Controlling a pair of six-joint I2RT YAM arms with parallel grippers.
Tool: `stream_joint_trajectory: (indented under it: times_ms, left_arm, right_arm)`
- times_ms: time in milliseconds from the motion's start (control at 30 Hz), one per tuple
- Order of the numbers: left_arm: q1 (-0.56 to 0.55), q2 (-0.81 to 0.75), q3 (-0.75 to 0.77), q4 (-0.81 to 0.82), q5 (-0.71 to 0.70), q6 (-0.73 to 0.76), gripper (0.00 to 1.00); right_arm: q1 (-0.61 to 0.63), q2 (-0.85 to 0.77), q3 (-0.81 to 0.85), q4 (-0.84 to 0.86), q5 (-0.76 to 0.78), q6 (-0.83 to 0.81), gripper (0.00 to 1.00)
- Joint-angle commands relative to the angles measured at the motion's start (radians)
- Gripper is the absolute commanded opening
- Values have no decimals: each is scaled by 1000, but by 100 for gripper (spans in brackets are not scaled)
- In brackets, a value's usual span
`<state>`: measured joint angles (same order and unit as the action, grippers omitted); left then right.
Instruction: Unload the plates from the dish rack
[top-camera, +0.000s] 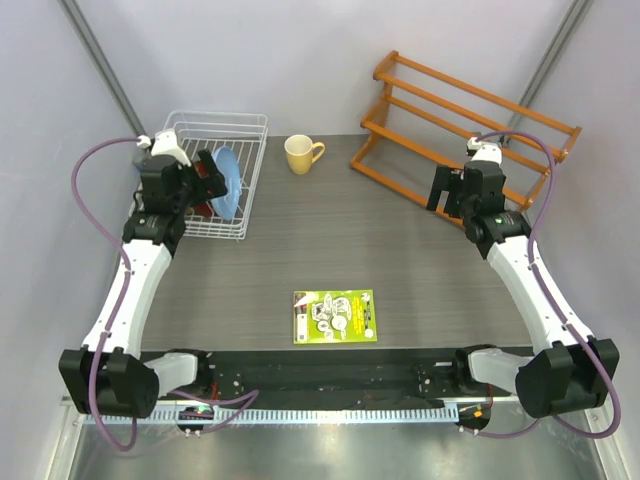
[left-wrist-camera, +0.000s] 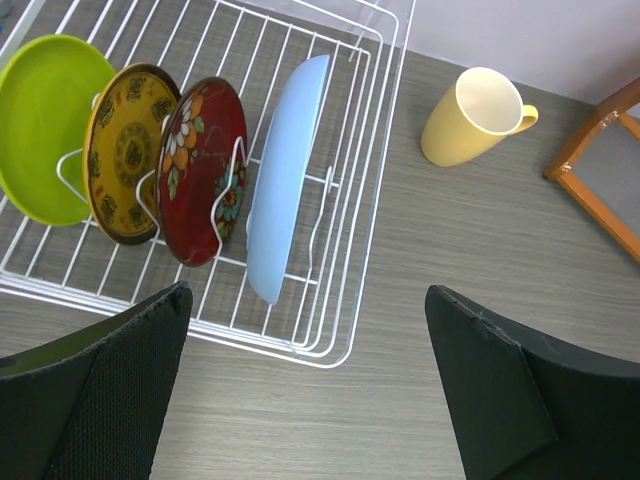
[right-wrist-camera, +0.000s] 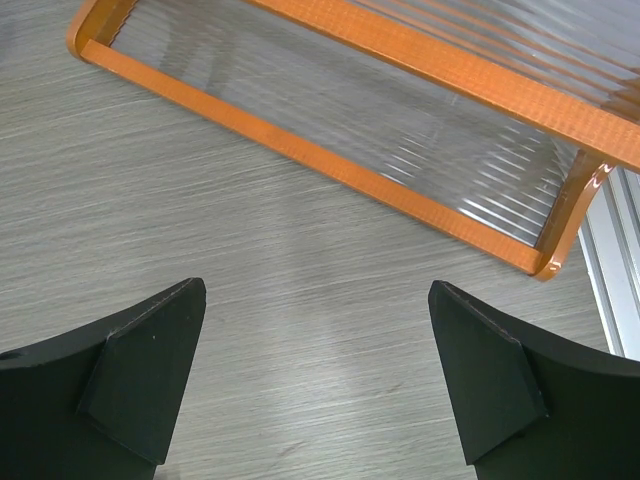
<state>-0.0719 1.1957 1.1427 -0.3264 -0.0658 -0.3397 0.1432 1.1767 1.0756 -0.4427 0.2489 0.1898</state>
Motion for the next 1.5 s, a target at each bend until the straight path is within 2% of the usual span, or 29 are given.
stream_joint_trajectory:
  times_ms: [0,200,333,433,633,700,800,833,900,933,1000,1033,1133,1467]
  left_arm:
    - [-2,-54,-9,52,-22,15,100]
    - [-2,-30,-9,49,-17,36,100]
    - [0,56,15,47,17,73,100]
    - [0,172,103,-3,21,96,99]
    - [-6,294,138,108,-66,130,98]
    - [-8,332,150,128,-100,136,93]
    - [-12,360,158,153,-118,142,79]
    - [-17,370,158,162,-129,143,69]
    - [-29,380,149,191,-144,149,54]
    - [-34,390,147,193,-166,157,39]
    - [-46,401,146,202,-181,159,28]
    - [-49,406,146,202,-190,160,16]
    - [-65,424,147,204,-218,169,0]
    - [-190,372,164,262,-439,294,0]
  right_arm:
    - [4,-2,44,13,10,-4,100]
    - [4,1,46,13,10,-4,100]
    - [4,9,46,13,12,0,100]
    - [4,8,44,15,3,5,100]
    - [4,3,26,16,0,13,100]
    - [2,1,23,15,-2,13,100]
    - [6,6,23,16,-2,13,100]
    - [3,5,24,18,-6,13,100]
    - [2,6,21,19,-10,16,100]
    - [4,8,21,19,-14,20,100]
    - [4,6,20,18,-16,22,100]
    - [4,8,17,18,-16,22,100]
    - [4,-2,12,19,-11,25,100]
    - [4,-11,0,18,-10,30,100]
